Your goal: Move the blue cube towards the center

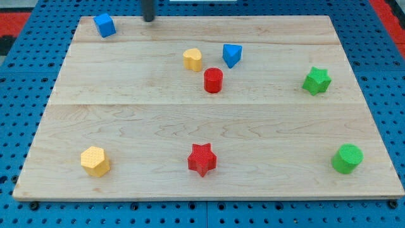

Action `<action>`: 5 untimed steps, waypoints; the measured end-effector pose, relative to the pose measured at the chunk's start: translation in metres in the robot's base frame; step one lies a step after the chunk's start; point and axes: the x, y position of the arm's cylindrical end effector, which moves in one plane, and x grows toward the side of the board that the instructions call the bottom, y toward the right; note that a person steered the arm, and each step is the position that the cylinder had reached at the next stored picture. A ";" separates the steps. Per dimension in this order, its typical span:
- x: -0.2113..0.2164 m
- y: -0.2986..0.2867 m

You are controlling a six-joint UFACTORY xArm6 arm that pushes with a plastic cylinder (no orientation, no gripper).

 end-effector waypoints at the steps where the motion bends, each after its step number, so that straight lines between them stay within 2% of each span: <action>1: 0.000 -0.084; 2: 0.040 -0.081; 3: 0.100 0.012; 4: 0.123 0.071; 5: 0.121 0.083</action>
